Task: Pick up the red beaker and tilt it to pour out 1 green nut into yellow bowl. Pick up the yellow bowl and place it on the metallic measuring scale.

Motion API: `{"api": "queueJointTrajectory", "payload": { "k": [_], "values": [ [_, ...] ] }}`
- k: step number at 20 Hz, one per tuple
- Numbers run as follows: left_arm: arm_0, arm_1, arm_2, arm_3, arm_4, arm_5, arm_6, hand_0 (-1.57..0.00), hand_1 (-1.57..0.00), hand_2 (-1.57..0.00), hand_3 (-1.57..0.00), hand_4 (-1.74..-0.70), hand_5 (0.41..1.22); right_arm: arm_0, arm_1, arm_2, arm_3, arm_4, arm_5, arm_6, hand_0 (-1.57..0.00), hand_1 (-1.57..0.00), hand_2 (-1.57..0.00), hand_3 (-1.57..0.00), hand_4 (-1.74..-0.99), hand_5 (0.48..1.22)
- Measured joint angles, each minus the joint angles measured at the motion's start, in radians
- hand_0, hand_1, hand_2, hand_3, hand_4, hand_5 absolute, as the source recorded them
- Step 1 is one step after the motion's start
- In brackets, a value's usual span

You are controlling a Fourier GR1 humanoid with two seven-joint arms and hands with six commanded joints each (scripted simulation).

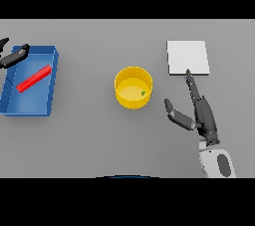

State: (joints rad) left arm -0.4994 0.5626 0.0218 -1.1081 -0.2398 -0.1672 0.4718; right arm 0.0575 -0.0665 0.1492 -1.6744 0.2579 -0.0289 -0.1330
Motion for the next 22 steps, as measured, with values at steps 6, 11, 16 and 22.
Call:
{"api": "queueJointTrajectory", "payload": {
  "k": [6, 11, 16, 22],
  "values": [
    [0.010, -0.038, 0.022, -0.049, 0.034, 0.045, -0.047, -0.02, -0.02, -0.02, -0.02, -0.80, 0.661, -0.088, -0.106, 0.053, 0.007, 0.095, 0.082, 0.051, 0.00, 0.00, 0.00, 0.00, -1.103, 0.662],
    [0.012, -0.057, 0.018, -0.063, 0.044, 0.043, -0.039, -0.01, -0.01, -0.01, -0.01, -0.81, 0.687, -0.254, -0.240, 0.173, 0.071, 0.329, 0.152, 0.094, 0.00, 0.00, 0.00, 0.00, -1.142, 0.627],
    [0.021, -0.052, 0.023, -0.073, 0.056, 0.027, -0.023, 0.00, 0.00, 0.00, 0.00, -0.81, 0.687, -0.418, -0.317, 0.302, 0.149, 0.464, 0.267, 0.029, 0.00, 0.00, 0.00, 0.00, -1.167, 0.639],
    [0.041, -0.046, 0.025, -0.081, 0.057, 0.022, -0.048, 0.00, 0.00, 0.00, 0.00, -0.81, 0.695, -0.570, -0.320, 0.404, 0.302, 0.548, 0.330, -0.049, 0.00, 0.00, 0.00, 0.00, -1.156, 0.642]
  ]
}}
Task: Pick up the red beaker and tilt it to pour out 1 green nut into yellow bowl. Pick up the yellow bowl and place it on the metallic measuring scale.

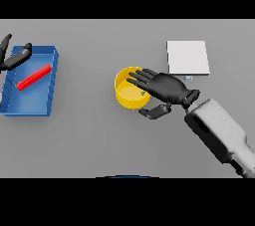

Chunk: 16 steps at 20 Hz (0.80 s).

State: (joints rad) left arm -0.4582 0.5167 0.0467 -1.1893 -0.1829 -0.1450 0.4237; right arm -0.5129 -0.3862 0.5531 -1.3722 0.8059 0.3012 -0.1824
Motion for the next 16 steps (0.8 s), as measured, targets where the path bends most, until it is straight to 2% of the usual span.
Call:
{"api": "queueJointTrajectory", "payload": {
  "k": [3, 9, 13, 16],
  "values": [
    [-0.009, 0.007, 0.009, 0.006, 0.005, -0.004, 0.009, 0.00, 0.00, 0.00, 0.00, -0.81, 0.693, -0.050, 0.008, 0.042, 0.076, 0.020, 0.043, -0.029, 0.00, 0.00, 0.00, 0.00, -1.157, 0.652],
    [-0.007, 0.019, 0.013, 0.013, 0.001, -0.008, -0.008, 0.00, 0.00, 0.00, 0.00, -0.80, 0.703, -0.151, 0.056, 0.117, 0.189, 0.064, 0.122, -0.015, 0.00, 0.00, 0.00, 0.00, -1.174, 0.674],
    [-0.006, 0.012, 0.006, 0.008, 0.002, -0.013, -0.014, 0.00, 0.00, 0.00, 0.00, -0.80, 0.704, -0.185, 0.081, 0.140, 0.261, 0.077, 0.137, -0.016, 0.00, 0.00, 0.00, -0.01, -1.186, 0.684],
    [-0.003, 0.015, -0.002, 0.004, -0.008, -0.014, -0.005, 0.00, 0.00, 0.00, 0.00, -0.79, 0.713, -0.203, 0.086, 0.142, 0.312, 0.080, 0.130, -0.032, 0.00, 0.00, -0.01, -0.04, -1.209, 0.732]
  ]
}}
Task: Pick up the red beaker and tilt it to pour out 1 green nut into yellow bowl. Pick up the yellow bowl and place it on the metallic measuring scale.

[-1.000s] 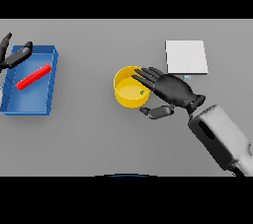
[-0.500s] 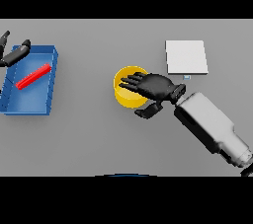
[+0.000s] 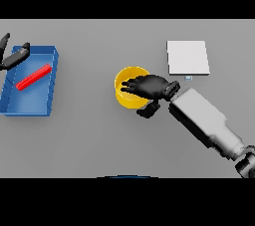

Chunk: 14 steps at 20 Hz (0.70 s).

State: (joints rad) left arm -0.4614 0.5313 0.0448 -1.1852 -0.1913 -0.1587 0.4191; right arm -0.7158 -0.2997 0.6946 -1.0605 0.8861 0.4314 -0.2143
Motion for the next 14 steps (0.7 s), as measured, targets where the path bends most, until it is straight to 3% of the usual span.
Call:
{"api": "queueJointTrajectory", "payload": {
  "k": [2, 3, 4, 5, 8, 11, 14],
  "values": [
    [-0.008, 0.007, 0.005, 0.023, -0.003, -0.002, 0.002, 0.00, 0.00, 0.00, 0.00, -0.79, 0.712, -0.002, 0.012, 0.002, 0.001, 0.001, 0.010, 0.023, -0.05, -0.06, -0.09, -0.13, -1.261, 0.809],
    [-0.009, 0.009, 0.006, 0.024, 0.001, -0.009, -0.008, 0.00, 0.00, 0.00, 0.00, -0.79, 0.711, -0.005, 0.002, 0.000, 0.000, -0.001, 0.010, 0.009, -0.19, -0.18, -0.19, -0.21, -1.309, 0.891],
    [-0.009, 0.007, 0.005, 0.028, -0.001, -0.006, -0.010, 0.00, 0.00, 0.00, 0.00, -0.79, 0.710, -0.002, 0.011, 0.001, -0.006, -0.002, 0.013, 0.014, -0.45, -0.41, -0.35, -0.32, -1.363, 0.957],
    [-0.011, 0.003, 0.002, 0.037, -0.006, -0.004, -0.014, 0.00, 0.00, 0.00, 0.00, -0.79, 0.710, 0.003, 0.007, 0.001, -0.014, -0.003, 0.005, -0.001, -0.68, -0.64, -0.59, -0.57, -1.435, 1.010],
    [-0.016, 0.003, 0.007, 0.038, -0.003, 0.000, -0.022, 0.00, 0.00, 0.00, 0.00, -0.79, 0.707, -0.005, 0.003, 0.001, -0.008, -0.009, 0.008, -0.021, -1.11, -1.09, -1.07, -0.88, -1.578, 1.113],
    [-0.015, 0.009, 0.006, 0.028, -0.005, -0.001, -0.020, 0.00, 0.00, 0.00, 0.00, -0.78, 0.711, -0.005, -0.021, 0.002, -0.027, -0.018, 0.032, -0.039, -1.34, -1.33, -1.25, -1.07, -1.658, 1.166],
    [-0.014, 0.016, 0.007, 0.022, -0.001, -0.012, -0.006, 0.00, 0.00, 0.00, 0.00, -0.78, 0.712, -0.010, -0.009, 0.001, -0.030, -0.028, 0.058, 0.014, -1.45, -1.45, -1.33, -1.17, -1.698, 1.193]
  ]
}}
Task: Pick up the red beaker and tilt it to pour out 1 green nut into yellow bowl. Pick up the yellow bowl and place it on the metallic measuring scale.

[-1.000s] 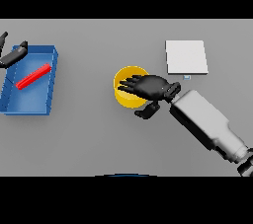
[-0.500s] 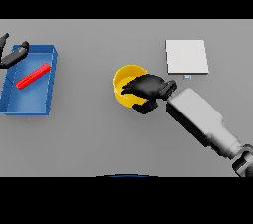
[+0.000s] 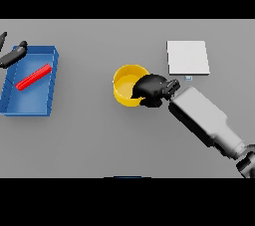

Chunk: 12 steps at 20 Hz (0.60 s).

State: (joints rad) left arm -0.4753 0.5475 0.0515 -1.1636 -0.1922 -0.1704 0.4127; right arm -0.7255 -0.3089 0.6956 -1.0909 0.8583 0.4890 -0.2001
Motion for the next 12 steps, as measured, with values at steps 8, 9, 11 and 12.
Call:
{"api": "queueJointTrajectory", "payload": {
  "k": [8, 9, 11, 12],
  "values": [
    [0.003, -0.004, -0.009, 0.001, -0.009, 0.005, -0.021, 0.00, 0.00, 0.00, 0.00, -0.77, 0.705, -0.011, -0.058, -0.042, -0.101, -0.051, 0.060, 0.025, -1.55, -1.55, -1.48, -1.16, -1.734, 1.216],
    [0.008, -0.005, -0.008, -0.004, -0.005, 0.002, -0.018, 0.00, 0.00, 0.00, 0.00, -0.78, 0.702, -0.008, -0.075, -0.051, -0.135, -0.064, 0.086, 0.029, -1.55, -1.55, -1.49, -1.15, -1.735, 1.217],
    [0.002, -0.011, -0.002, 0.003, 0.003, 0.005, -0.018, 0.00, 0.00, 0.00, 0.00, -0.78, 0.702, -0.013, -0.111, -0.066, -0.165, -0.065, 0.101, 0.041, -1.56, -1.56, -1.43, -1.22, -1.737, 1.219],
    [0.000, -0.015, 0.000, -0.008, 0.011, 0.004, -0.008, 0.00, 0.00, 0.00, 0.00, -0.79, 0.702, -0.011, -0.116, -0.073, -0.176, -0.061, 0.097, 0.067, -1.56, -1.56, -1.45, -1.20, -1.738, 1.219]
  ]
}}
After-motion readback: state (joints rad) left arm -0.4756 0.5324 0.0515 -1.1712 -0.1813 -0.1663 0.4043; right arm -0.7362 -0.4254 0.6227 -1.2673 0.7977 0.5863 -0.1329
